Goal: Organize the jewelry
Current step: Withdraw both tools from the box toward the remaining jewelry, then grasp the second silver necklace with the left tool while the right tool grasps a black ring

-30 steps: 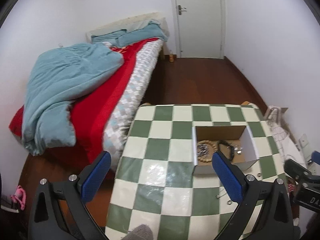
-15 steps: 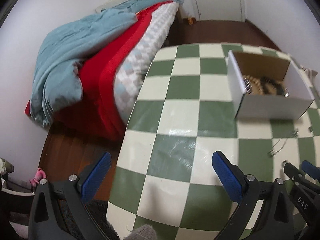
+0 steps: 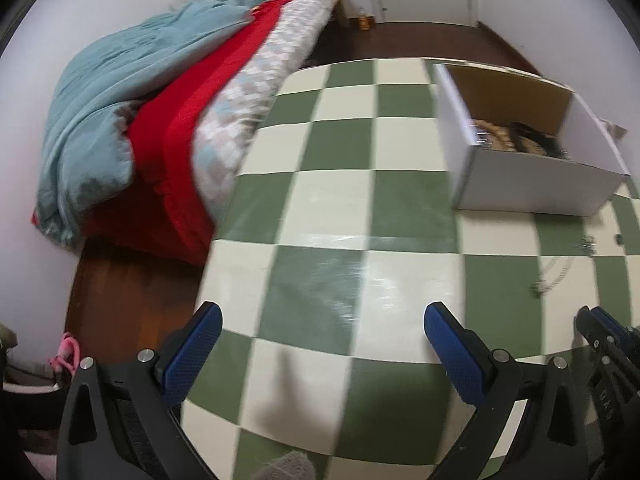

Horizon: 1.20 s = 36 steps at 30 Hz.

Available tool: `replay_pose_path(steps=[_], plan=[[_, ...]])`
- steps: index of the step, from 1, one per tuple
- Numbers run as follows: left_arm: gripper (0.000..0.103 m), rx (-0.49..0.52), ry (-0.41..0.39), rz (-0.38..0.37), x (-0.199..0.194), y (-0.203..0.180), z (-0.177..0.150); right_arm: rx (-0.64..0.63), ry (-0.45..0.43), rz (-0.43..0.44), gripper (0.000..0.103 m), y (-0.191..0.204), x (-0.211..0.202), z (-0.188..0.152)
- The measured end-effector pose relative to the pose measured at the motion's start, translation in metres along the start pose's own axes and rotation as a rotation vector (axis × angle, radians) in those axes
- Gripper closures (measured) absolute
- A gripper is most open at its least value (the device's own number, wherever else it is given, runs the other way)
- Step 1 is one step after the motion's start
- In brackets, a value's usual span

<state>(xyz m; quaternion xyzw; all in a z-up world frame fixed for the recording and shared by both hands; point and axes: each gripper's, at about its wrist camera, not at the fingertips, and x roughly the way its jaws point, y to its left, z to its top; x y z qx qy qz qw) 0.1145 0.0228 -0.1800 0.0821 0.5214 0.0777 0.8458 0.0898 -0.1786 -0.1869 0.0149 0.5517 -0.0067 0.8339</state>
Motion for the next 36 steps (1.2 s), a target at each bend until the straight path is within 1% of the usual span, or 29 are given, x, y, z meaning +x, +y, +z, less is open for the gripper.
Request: replay_pose_path(steps=[1,2,5,8,10,12,14,16,17,18,19,20,21,22,24,25,27,29,31,32,33,34,36], plan=[[0.0,0.011,-0.002,-0.03,-0.001,-0.007,0.001,0.026,-0.004,0.007,0.092,-0.011,-0.004,0.0],[0.0,0.019,-0.002,-0.051,-0.002,-0.013,0.003,0.047,-0.006,0.009,0.103,-0.02,-0.007,0.002],[0.0,0.073,0.005,-0.138,-0.004,-0.045,0.009,0.121,-0.008,0.012,0.103,-0.053,-0.015,0.007],[0.0,0.131,0.012,-0.194,-0.003,-0.076,0.014,0.174,-0.001,0.002,0.103,-0.082,-0.014,0.011],[0.0,0.185,0.025,-0.216,0.002,-0.097,0.016,0.206,0.004,0.003,0.103,-0.098,-0.013,0.012],[0.001,0.226,0.035,-0.218,0.007,-0.112,0.016,0.235,0.005,0.011,0.103,-0.11,-0.014,0.011],[0.005,0.264,0.035,-0.225,0.011,-0.123,0.014,0.258,0.007,0.016,0.103,-0.119,-0.015,0.012],[0.019,0.285,0.038,-0.23,0.014,-0.129,0.013,0.273,0.01,0.019,0.103,-0.128,-0.016,0.012],[0.022,0.285,0.028,-0.245,0.013,-0.13,0.012,0.278,0.011,0.017,0.103,-0.129,-0.015,0.012],[0.029,0.286,0.025,-0.257,0.013,-0.131,0.013,0.286,0.01,0.016,0.103,-0.132,-0.015,0.013],[0.043,0.289,0.021,-0.279,0.013,-0.131,0.013,0.29,0.011,0.016,0.103,-0.134,-0.014,0.015],[0.054,0.293,0.019,-0.307,0.011,-0.132,0.013,0.296,0.011,0.013,0.103,-0.136,-0.014,0.015],[0.08,0.296,0.019,-0.327,0.01,-0.132,0.013,0.303,0.01,0.013,0.103,-0.138,-0.014,0.016],[0.095,0.3,0.023,-0.335,0.009,-0.133,0.013,0.309,0.01,0.016,0.103,-0.139,-0.015,0.016],[0.096,0.315,0.026,-0.33,0.008,-0.134,0.013,0.32,0.012,0.023,0.103,-0.141,-0.015,0.017],[0.096,0.306,0.028,-0.33,0.009,-0.131,0.012,0.328,0.012,0.031,0.103,-0.141,-0.016,0.017],[0.096,0.29,0.03,-0.325,0.01,-0.123,0.011,0.338,0.01,0.059,0.102,-0.139,-0.017,0.018],[0.096,0.272,0.027,-0.313,0.011,-0.11,0.009,0.339,0.011,0.114,0.1,-0.133,-0.016,0.02],[0.096,0.245,0.03,-0.301,0.012,-0.094,0.007,0.312,0.018,0.162,0.094,-0.122,-0.014,0.022],[0.096,0.232,0.031,-0.292,0.012,-0.084,0.005,0.297,0.021,0.176,0.085,-0.117,-0.012,0.023],[0.096,0.221,0.034,-0.281,0.013,-0.076,0.003,0.272,0.024,0.188,0.074,-0.108,-0.01,0.024],[0.096,0.211,0.036,-0.275,0.014,-0.069,0.002,0.253,0.025,0.193,0.07,-0.102,-0.009,0.024],[0.096,0.196,0.042,-0.264,0.015,-0.06,-0.001,0.2,0.025,0.187,0.068,-0.084,-0.006,0.025]])
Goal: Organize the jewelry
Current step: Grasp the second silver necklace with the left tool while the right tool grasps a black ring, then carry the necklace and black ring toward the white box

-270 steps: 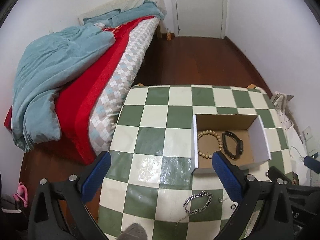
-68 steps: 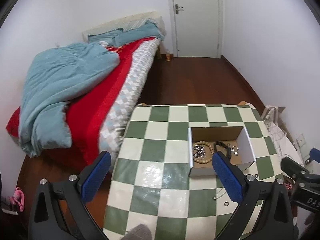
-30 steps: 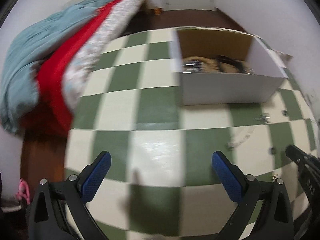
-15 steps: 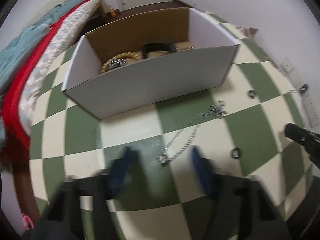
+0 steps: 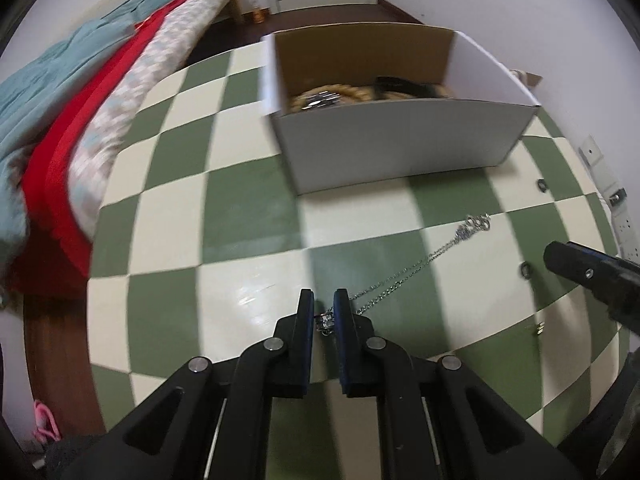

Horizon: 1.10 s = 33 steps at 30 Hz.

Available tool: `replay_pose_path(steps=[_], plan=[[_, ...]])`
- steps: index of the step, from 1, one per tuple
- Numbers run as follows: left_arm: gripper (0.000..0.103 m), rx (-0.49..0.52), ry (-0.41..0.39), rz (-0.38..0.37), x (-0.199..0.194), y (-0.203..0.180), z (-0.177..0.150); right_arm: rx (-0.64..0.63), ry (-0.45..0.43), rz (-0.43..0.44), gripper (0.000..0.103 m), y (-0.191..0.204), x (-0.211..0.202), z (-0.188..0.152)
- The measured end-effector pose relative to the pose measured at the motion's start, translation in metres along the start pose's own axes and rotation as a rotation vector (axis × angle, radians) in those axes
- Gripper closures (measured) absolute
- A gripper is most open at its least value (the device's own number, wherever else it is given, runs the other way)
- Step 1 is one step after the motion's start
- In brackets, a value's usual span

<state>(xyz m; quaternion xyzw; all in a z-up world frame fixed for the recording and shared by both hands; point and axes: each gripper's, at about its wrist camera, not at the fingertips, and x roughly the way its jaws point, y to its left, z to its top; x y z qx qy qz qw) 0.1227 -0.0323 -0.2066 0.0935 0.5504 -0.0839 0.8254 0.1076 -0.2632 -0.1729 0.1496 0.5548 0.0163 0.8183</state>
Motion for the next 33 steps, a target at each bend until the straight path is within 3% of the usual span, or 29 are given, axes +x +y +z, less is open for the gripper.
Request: replay_pose_path(steps=[9,12,22,33], plan=[[0.096,-0.029,0.006,0.013,0.0,0.01,-0.009,-0.192,0.004,-0.185,0.071,0.048,0.023,-0.018],[0.096,-0.033,0.007,0.009,0.001,0.012,-0.008,-0.23,-0.008,-0.232,0.089,0.056,0.024,-0.021],[0.096,-0.038,0.006,0.004,0.002,0.012,-0.008,-0.245,-0.02,-0.246,0.089,0.056,0.022,-0.024],[0.096,-0.059,-0.016,-0.026,-0.014,0.012,-0.004,-0.179,-0.044,-0.196,0.09,0.046,0.003,-0.015]])
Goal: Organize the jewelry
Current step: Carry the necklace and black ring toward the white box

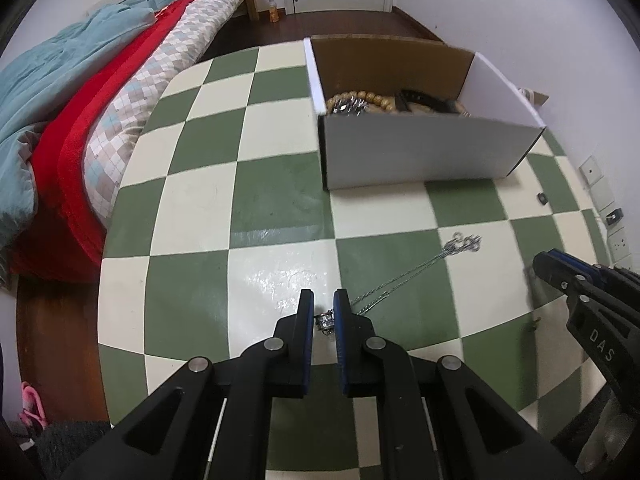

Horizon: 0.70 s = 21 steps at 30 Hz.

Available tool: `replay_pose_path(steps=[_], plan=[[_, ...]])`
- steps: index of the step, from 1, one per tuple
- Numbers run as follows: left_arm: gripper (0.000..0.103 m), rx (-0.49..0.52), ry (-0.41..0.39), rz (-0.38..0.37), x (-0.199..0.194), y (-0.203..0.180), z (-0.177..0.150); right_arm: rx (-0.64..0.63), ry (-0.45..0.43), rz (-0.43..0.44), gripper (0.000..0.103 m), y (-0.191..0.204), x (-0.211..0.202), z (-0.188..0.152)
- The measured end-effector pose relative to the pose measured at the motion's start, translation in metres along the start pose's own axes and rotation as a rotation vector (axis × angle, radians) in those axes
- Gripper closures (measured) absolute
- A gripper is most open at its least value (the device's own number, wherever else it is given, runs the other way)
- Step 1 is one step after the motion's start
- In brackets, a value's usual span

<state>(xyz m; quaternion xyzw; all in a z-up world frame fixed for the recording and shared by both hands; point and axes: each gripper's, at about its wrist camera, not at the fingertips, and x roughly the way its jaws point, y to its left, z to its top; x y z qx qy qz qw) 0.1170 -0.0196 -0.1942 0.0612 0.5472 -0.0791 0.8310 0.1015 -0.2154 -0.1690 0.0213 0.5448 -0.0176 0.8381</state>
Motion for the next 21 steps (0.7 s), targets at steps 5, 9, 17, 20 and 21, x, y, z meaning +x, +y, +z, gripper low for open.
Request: replay_pose_path(steps=[5,9,17,20,21], plan=[[0.096,-0.021,-0.038,-0.052,-0.026,0.0,0.011,0.027,-0.027,0.032,0.09,-0.003,-0.018,0.009],[0.096,-0.05,-0.077,-0.115,-0.053,0.003,0.028,0.048,-0.058,0.058,0.09,-0.004,-0.037,0.018],[0.096,-0.046,-0.165,-0.197,-0.109,0.005,0.07,0.064,-0.153,0.122,0.09,-0.002,-0.088,0.056],[0.096,-0.031,-0.209,-0.218,-0.133,0.004,0.087,0.059,-0.179,0.15,0.09,0.001,-0.105,0.074],[0.096,-0.029,-0.225,-0.231,-0.142,0.005,0.094,0.056,-0.186,0.155,0.09,0.002,-0.11,0.081]])
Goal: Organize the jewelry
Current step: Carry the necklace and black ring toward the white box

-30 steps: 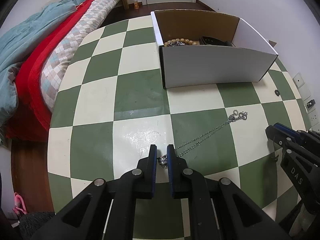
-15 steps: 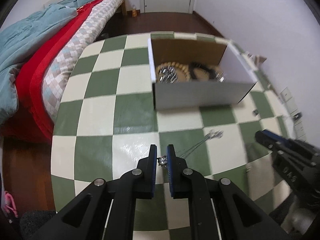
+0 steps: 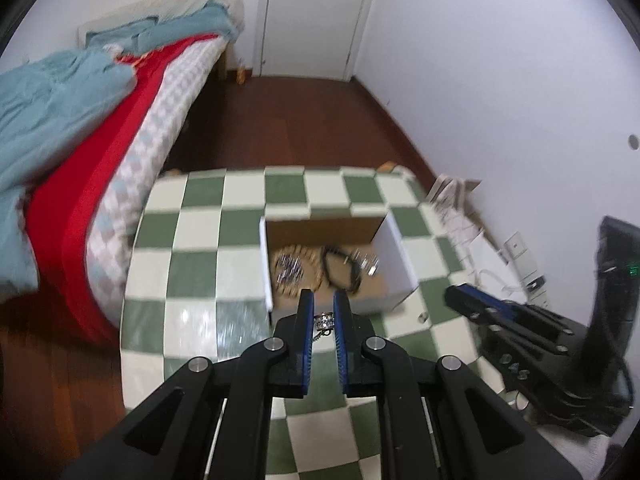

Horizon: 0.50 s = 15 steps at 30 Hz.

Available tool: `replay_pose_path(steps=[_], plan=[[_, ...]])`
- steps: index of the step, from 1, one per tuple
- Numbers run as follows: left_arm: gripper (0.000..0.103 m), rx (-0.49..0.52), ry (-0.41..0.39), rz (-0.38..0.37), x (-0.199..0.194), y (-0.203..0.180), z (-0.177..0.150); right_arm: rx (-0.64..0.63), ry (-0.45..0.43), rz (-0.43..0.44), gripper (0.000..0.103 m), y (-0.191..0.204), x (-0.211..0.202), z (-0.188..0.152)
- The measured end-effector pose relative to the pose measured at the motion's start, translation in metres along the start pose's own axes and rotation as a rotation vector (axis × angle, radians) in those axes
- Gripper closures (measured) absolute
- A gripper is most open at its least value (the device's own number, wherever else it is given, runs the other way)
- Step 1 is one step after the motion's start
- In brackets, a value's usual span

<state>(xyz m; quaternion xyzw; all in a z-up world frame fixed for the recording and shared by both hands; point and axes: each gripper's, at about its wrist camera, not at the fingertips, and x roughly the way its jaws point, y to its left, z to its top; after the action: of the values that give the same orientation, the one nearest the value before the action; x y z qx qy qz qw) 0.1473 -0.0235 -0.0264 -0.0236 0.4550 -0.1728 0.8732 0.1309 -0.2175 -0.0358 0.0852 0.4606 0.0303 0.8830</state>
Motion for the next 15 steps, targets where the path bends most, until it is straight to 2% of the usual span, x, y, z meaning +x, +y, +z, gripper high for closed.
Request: replay_pose_path(steps=[4,8,12,15], plan=[[0.096,0.004,-0.052,-0.039,-0.02,-0.004,0.032,-0.013,-0.026,0.012,0.09,0.006,-0.007,0.028],[0.096,0.005,-0.083,-0.057,-0.025,-0.003,0.066,-0.004,-0.024,0.018,0.09,0.006,-0.001,0.052],[0.096,-0.006,-0.054,-0.088,-0.005,-0.002,0.088,0.018,0.032,0.028,0.09,0.0,0.025,0.07],[0.096,-0.015,0.01,-0.103,0.025,0.0,0.092,0.036,0.094,0.041,0.09,-0.005,0.05,0.075]])
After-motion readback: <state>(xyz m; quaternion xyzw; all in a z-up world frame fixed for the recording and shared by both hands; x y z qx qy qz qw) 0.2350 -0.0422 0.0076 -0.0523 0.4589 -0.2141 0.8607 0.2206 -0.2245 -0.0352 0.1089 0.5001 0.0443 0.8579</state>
